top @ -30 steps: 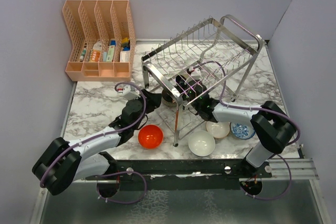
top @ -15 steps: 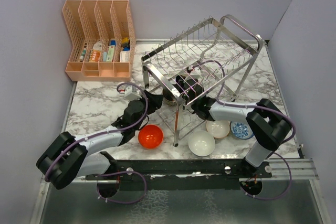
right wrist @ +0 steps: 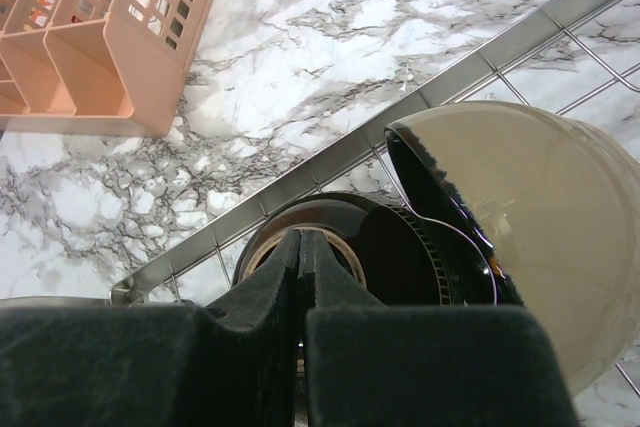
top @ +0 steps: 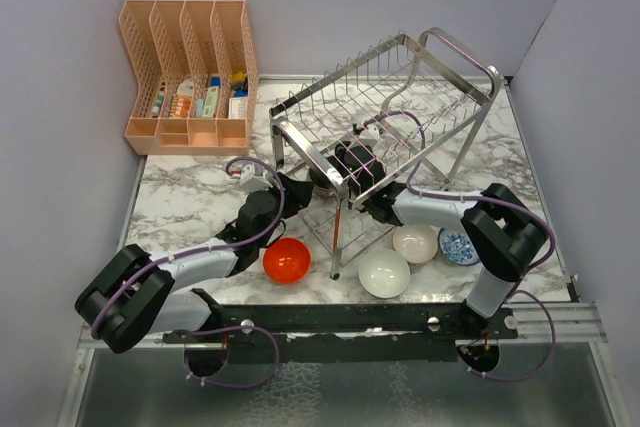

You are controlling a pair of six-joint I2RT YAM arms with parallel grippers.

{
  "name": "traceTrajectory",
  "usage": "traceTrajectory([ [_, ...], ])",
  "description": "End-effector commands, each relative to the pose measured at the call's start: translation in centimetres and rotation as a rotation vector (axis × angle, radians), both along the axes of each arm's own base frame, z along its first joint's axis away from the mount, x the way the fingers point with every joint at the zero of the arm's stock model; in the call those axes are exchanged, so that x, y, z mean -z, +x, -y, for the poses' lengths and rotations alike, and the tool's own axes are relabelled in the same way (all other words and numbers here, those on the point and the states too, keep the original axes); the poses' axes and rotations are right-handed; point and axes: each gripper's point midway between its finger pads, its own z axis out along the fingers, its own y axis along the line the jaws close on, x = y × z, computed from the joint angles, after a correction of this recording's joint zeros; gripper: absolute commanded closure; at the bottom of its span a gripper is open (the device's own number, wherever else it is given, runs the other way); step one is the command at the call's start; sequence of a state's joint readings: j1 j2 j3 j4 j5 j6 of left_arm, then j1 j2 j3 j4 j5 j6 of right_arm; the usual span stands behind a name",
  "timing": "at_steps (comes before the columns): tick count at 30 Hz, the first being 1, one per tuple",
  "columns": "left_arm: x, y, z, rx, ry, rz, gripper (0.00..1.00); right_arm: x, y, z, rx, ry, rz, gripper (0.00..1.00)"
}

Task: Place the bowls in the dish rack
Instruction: Adjust the bowl in the dish rack.

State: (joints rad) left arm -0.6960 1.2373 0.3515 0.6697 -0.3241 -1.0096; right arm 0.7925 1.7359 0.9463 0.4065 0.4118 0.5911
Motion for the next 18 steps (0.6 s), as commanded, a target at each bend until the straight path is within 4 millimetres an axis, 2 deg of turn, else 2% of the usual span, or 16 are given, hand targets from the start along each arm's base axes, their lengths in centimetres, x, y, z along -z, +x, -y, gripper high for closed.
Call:
traceTrajectory([
  [1, -1.9, 0.4, 1.2, 0.028, -0.052, 0.043, 0.39, 7.1, -1.1, 3.7, 0.067, -0.189, -0.171, 0.99],
  [10, -1.6, 0.8, 1.6, 0.029, -0.061, 0.044, 0.4, 8.8, -1.3, 5.9, 0.127, -0.23, -0.224, 0.99],
  [14, -1.3, 0.8, 1.8, 0.035, -0.068, 0.037, 0.39, 8.6, -1.2, 6.6, 0.139, -0.224, -0.219, 0.99],
  [18, -0.7, 1.0, 2.1, 0.034, -0.088, 0.024, 0.39, 8.0, -1.2, 6.4, 0.126, -0.215, -0.207, 0.99],
])
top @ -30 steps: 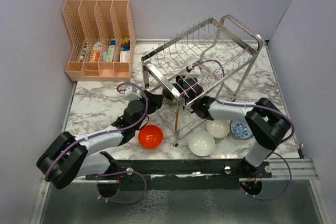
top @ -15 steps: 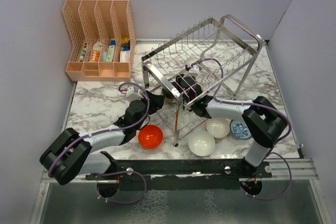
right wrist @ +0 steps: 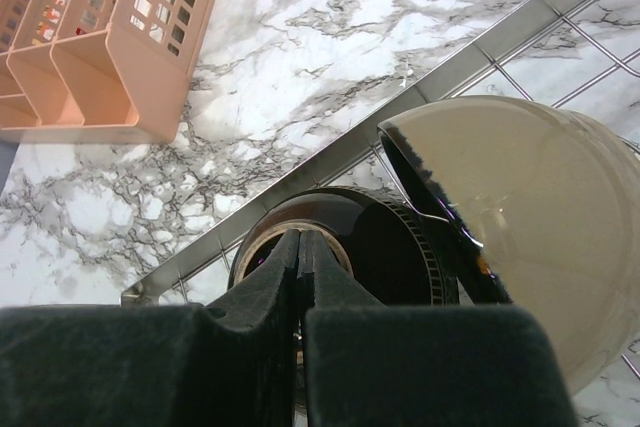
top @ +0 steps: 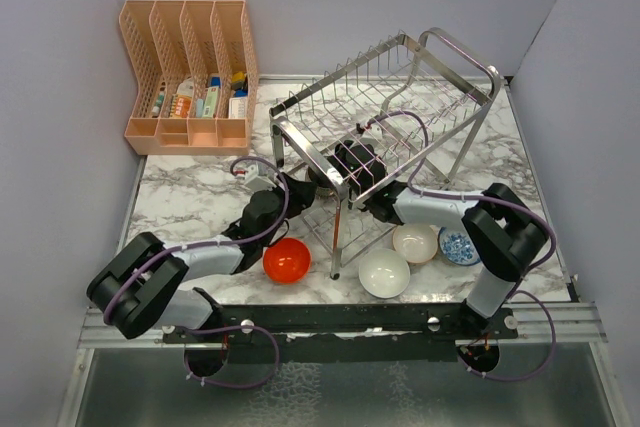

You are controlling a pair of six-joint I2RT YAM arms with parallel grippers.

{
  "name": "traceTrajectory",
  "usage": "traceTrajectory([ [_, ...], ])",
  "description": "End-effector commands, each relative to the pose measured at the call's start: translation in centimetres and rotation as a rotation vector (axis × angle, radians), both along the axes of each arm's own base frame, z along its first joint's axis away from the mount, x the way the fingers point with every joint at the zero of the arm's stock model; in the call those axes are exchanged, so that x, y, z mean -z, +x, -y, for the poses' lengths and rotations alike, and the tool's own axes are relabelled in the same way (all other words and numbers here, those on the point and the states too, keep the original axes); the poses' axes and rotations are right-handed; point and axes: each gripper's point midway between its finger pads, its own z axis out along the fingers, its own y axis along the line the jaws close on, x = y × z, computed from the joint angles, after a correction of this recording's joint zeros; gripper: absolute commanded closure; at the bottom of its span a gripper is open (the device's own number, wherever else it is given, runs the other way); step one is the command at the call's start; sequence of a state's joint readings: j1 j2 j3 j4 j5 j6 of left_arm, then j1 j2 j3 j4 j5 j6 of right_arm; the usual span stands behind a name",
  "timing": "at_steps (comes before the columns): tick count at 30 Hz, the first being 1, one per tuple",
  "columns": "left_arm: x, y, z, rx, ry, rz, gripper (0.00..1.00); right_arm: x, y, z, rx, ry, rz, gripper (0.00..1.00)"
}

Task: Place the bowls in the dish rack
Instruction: Adjust the bowl in the dish rack.

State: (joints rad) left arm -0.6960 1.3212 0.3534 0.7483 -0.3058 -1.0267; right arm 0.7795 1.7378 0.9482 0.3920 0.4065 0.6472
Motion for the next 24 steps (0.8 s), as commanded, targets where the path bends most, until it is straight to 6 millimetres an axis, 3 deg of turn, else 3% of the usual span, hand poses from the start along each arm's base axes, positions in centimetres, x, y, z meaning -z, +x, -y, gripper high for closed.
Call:
traceTrajectory([
  [1, -1.5, 0.7, 1.4, 0.019, -0.076, 0.028, 0.39, 7.6, -1.5, 6.1, 0.091, -0.255, -0.181, 0.99],
  [13, 0.1, 2.1, 1.7, -0.059, -0.044, -0.117, 0.41, 6.1, -1.6, 6.2, 0.08, -0.245, -0.156, 0.99],
  [19, 0.3, 2.9, 1.0, -0.131, -0.004, -0.169, 0.33, 6.1, -1.5, 6.2, 0.074, -0.249, -0.158, 0.99],
  [24, 0.7, 3.1, 1.8, -0.108, -0.012, -0.183, 0.31, 7.1, -1.4, 6.4, 0.074, -0.258, -0.184, 0.99],
])
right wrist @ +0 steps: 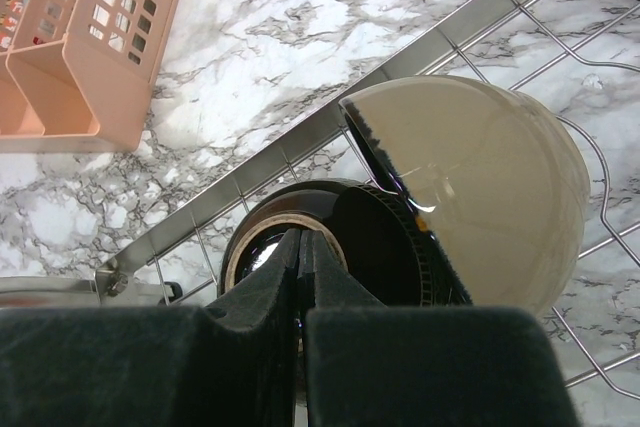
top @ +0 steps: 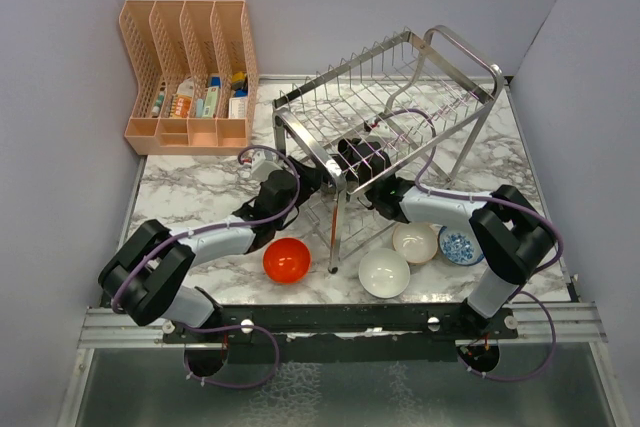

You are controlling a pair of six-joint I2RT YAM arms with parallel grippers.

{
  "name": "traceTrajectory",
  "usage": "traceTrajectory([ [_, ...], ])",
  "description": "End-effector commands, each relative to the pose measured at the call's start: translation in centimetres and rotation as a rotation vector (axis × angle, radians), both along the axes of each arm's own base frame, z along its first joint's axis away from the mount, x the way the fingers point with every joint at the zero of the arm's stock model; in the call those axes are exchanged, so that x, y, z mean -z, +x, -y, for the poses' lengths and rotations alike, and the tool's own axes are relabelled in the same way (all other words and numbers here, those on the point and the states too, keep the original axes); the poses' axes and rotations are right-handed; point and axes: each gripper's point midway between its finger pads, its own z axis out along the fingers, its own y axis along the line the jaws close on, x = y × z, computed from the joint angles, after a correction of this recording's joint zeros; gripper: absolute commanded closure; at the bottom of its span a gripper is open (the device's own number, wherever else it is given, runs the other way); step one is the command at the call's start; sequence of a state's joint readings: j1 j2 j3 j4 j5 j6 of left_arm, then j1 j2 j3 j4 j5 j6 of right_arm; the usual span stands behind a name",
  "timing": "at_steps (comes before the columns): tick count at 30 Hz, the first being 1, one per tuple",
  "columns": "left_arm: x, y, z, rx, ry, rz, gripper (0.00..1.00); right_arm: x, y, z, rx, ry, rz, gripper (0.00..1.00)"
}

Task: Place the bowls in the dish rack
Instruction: Adjust the bowl in the dish rack.

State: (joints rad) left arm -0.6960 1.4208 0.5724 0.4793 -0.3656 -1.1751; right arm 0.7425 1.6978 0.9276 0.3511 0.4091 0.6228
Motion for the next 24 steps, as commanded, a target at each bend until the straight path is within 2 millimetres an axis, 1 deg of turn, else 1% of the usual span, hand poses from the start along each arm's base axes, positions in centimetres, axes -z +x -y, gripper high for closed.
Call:
traceTrajectory([
  [1, 0.7, 0.2, 0.6, -0.001, 0.006, -0.035, 0.31, 7.5, -1.9, 4.4, 0.056, -0.223, -0.185, 0.99],
  [5, 0.6, 0.3, 1.0, 0.007, -0.006, -0.029, 0.3, 7.6, -1.8, 5.2, 0.08, -0.217, -0.189, 0.99],
  [8, 0.3, 0.6, 1.4, 0.014, -0.012, -0.024, 0.27, 6.9, -1.7, 5.1, 0.068, -0.202, -0.173, 0.99],
  [13, 0.4, 1.1, 2.1, 0.024, 0.011, -0.046, 0.22, 6.3, -1.7, 4.8, 0.049, -0.198, -0.163, 0.99],
  [17, 0.4, 1.5, 2.2, 0.018, 0.04, -0.06, 0.21, 6.8, -1.7, 4.9, 0.049, -0.198, -0.181, 0.99],
  [21, 0.0, 1.6, 2.1, 0.015, 0.039, -0.048, 0.2, 7.6, -1.8, 5.1, 0.054, -0.202, -0.196, 0.99],
  [23, -0.1, 1.5, 2.0, 0.016, 0.041, -0.045, 0.2, 7.0, -1.8, 4.8, 0.027, -0.194, -0.169, 0.97],
  [24, -0.2, 1.4, 2.0, 0.018, 0.042, -0.043, 0.2, 6.2, -1.7, 4.5, 0.007, -0.182, -0.138, 0.95],
])
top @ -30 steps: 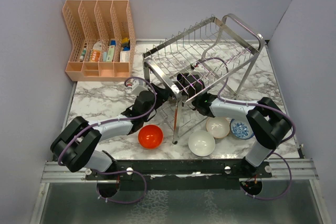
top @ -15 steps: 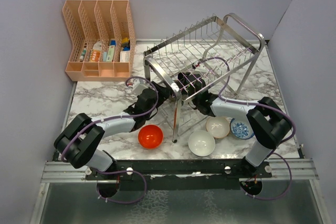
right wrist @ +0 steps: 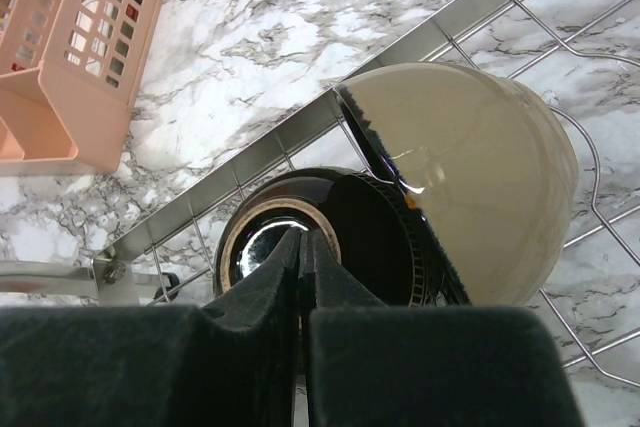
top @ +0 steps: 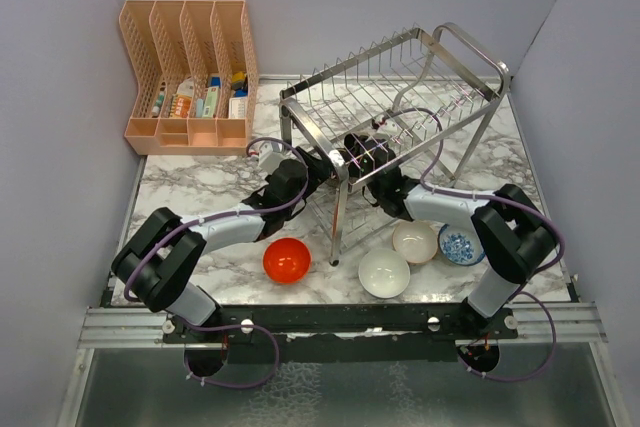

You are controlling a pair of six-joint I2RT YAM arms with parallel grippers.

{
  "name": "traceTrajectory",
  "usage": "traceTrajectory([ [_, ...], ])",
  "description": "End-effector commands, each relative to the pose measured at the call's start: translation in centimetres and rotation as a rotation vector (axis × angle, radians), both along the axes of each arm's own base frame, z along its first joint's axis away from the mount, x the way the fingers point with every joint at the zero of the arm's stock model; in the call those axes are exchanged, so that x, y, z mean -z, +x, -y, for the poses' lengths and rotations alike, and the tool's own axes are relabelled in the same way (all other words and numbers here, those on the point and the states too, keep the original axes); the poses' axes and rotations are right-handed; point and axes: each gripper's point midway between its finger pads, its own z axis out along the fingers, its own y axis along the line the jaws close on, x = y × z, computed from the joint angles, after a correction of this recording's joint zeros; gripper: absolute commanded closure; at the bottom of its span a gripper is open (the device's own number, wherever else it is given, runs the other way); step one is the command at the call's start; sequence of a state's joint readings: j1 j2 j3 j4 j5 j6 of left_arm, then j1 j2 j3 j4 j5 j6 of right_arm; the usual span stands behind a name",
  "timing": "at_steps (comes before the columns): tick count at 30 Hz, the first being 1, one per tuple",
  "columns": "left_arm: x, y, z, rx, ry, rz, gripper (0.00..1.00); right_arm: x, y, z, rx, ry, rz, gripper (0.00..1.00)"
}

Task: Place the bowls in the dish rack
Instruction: Adjust the bowl in the dish rack, then adjust the dish rack at the center of the board.

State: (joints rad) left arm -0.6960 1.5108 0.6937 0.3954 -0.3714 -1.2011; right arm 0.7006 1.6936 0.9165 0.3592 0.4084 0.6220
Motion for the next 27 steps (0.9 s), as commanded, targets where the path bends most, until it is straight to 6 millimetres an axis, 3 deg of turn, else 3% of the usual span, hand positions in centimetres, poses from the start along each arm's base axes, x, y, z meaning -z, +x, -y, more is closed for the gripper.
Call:
traceTrajectory([
  [1, -0.5, -0.3, 0.7, 0.038, 0.031, 0.006, 0.2, 5.3, -2.6, 2.5, -0.055, -0.171, -0.113, 0.93],
  [4, -0.6, -0.3, 0.9, 0.054, 0.043, 0.011, 0.18, 3.0, -2.4, 2.1, -0.084, -0.155, -0.038, 0.88],
  [11, -0.8, -0.5, 1.4, 0.091, 0.048, 0.015, 0.17, -0.3, -2.4, 1.9, -0.112, -0.12, 0.066, 0.83],
  [18, -0.8, -0.9, 1.5, 0.118, 0.055, 0.017, 0.17, -1.7, -2.4, 1.9, -0.117, -0.12, 0.095, 0.81],
  [27, -1.5, -1.0, 1.7, 0.144, 0.06, 0.036, 0.16, -4.0, -3.8, 1.7, -0.172, -0.046, 0.17, 0.81],
])
